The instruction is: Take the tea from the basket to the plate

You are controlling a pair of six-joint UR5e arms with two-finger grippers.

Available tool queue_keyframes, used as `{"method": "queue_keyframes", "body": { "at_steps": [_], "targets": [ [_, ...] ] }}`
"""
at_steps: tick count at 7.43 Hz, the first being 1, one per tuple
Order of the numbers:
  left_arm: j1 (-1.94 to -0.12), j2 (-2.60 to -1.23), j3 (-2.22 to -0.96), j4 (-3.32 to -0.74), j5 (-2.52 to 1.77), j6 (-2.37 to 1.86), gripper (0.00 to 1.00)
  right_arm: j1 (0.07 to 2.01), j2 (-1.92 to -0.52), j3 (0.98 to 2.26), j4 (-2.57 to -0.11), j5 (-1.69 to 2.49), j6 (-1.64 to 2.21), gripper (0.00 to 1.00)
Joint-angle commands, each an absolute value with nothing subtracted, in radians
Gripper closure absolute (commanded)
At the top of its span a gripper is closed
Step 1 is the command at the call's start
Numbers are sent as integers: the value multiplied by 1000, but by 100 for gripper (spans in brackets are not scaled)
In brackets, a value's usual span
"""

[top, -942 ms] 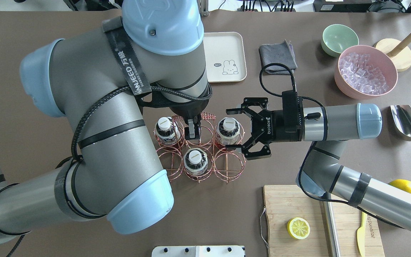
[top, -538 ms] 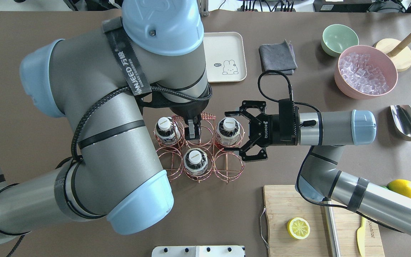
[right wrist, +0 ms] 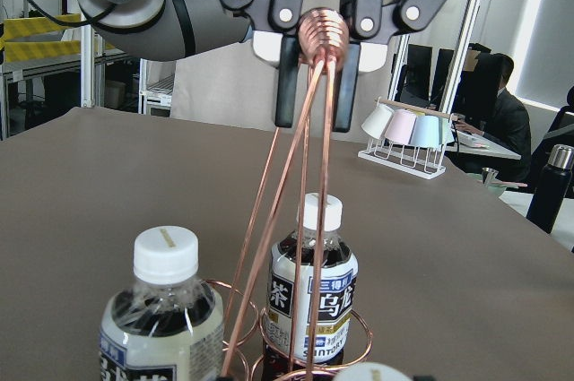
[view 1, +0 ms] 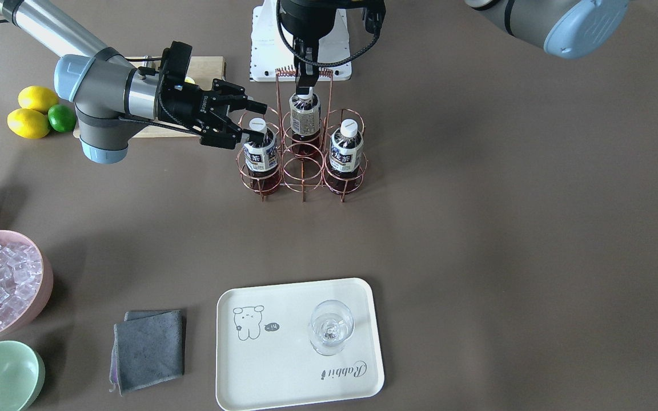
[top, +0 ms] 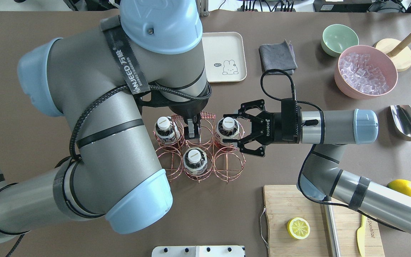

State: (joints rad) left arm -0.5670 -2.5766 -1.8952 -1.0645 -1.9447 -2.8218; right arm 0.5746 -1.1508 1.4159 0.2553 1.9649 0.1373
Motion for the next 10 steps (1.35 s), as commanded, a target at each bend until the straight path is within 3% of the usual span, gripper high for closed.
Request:
{"method": "queue_keyframes", "body": {
  "at_steps": [1, 2, 5, 10],
  "targets": [
    [-569, -2577, -1894, -1065, -1945, -2823, 100, 584, -1150, 1417, 256, 1965, 144, 87],
    [-571, -2577, -1894, -1065, -1945, -2823, 100, 591, -1150, 1417, 255, 1965, 144, 100],
    [-577, -2579, -1894, -1063, -1947, -2821, 100, 647, -1149, 1427, 255, 1976, 150, 100],
    [-578, -2577, -1890, -1063, -1945, -2823, 100, 771, -1140, 1575, 192, 1977, 446, 100]
  ]
}}
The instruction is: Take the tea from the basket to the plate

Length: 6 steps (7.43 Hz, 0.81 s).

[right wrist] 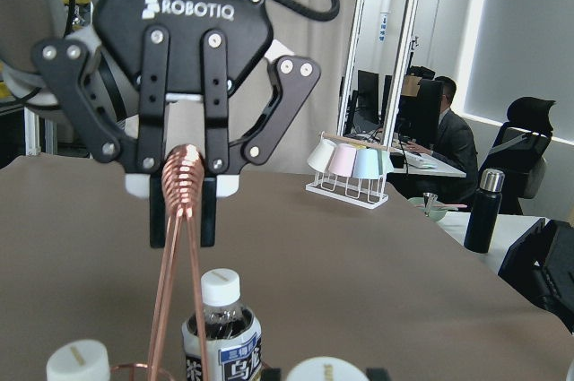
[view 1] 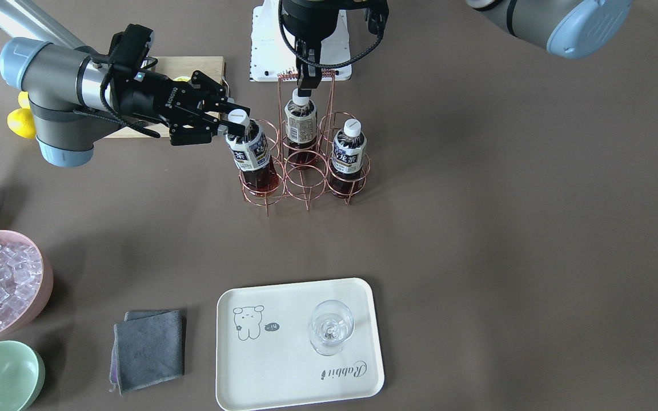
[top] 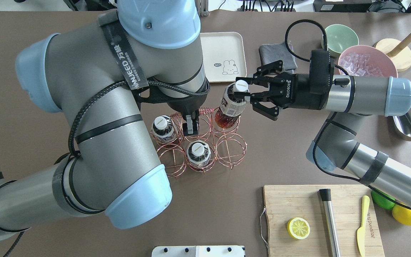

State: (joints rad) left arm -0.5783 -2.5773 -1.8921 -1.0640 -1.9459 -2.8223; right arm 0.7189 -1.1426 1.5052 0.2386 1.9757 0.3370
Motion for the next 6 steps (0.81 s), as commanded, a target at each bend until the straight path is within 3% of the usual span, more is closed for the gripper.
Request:
{"method": "queue_keyframes", "body": {
  "at_steps": [1, 3, 6],
  "targets": [
    [-578, -2579, -1888, -1065, -1945, -2823, 100, 808, -1140, 1607, 169, 1994, 496, 100],
    [-578, -2579, -1887, -1063, -1944, -2823, 100, 863, -1138, 1655, 105, 2031, 512, 100],
    [-577, -2579, -1887, -1065, -1944, -2823, 100, 975, -1112, 1571, 60, 2033, 500, 100]
  ]
}}
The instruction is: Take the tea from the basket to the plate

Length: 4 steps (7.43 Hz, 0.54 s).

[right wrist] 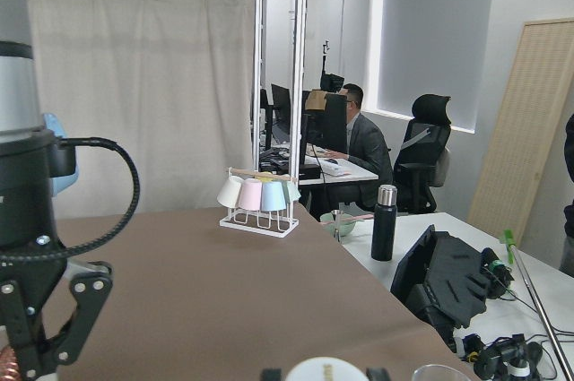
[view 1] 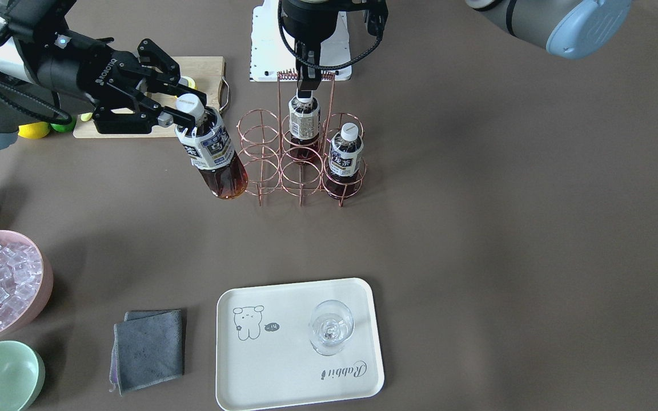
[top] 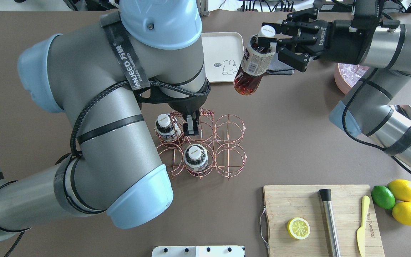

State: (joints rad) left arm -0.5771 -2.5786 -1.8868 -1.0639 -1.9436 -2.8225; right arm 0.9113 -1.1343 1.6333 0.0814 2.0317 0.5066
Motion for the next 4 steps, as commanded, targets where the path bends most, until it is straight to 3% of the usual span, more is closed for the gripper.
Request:
{"method": "queue_keyframes", "body": {
  "at_steps": [1, 4],
  "targets": [
    [-577, -2579, -1887, -1063, -1944, -2821, 100, 1012, -1076, 1493, 61, 2023, 500, 100],
    [-580, -2579, -1891, -1063, -1945, -2823, 100, 1035, -959, 1234, 66, 1869, 500, 100]
  ]
}}
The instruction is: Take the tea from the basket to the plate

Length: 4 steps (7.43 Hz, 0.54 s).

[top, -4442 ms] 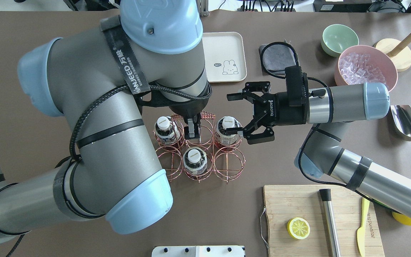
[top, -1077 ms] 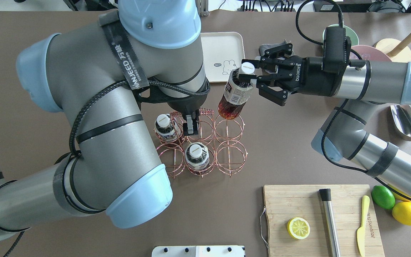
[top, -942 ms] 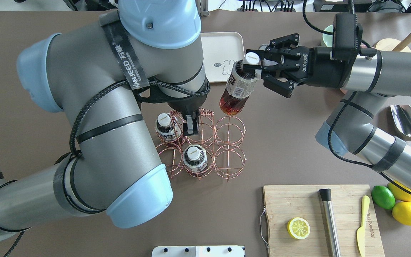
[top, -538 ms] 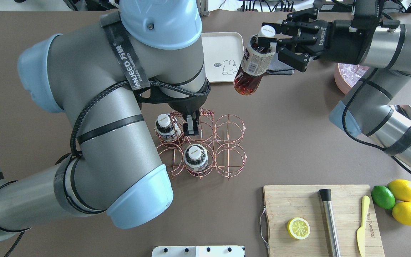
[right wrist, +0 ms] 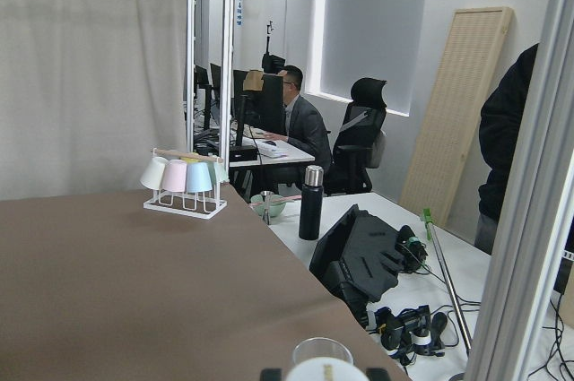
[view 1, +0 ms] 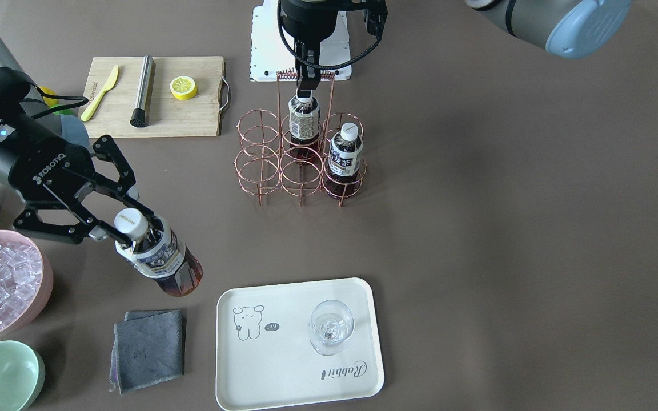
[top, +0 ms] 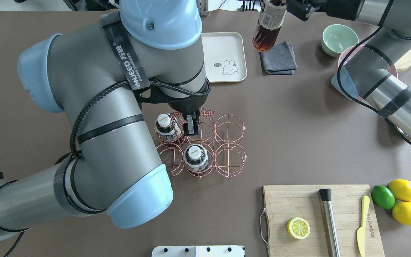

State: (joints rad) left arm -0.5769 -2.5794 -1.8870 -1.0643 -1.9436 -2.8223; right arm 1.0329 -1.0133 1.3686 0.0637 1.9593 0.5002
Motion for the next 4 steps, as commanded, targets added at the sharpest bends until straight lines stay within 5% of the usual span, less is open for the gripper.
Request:
{"method": "queue_keyframes", "body": {
  "at_steps": [1, 4],
  "targets": [
    [-590, -2577, -1899, -1062, -1947, -2821, 100, 1013, -931, 1171, 69, 1811, 500, 100],
    [-635, -2574, -1936, -1030, -1950, -2806, 100, 879, -867, 1063, 74, 1592, 500, 100]
  ]
}}
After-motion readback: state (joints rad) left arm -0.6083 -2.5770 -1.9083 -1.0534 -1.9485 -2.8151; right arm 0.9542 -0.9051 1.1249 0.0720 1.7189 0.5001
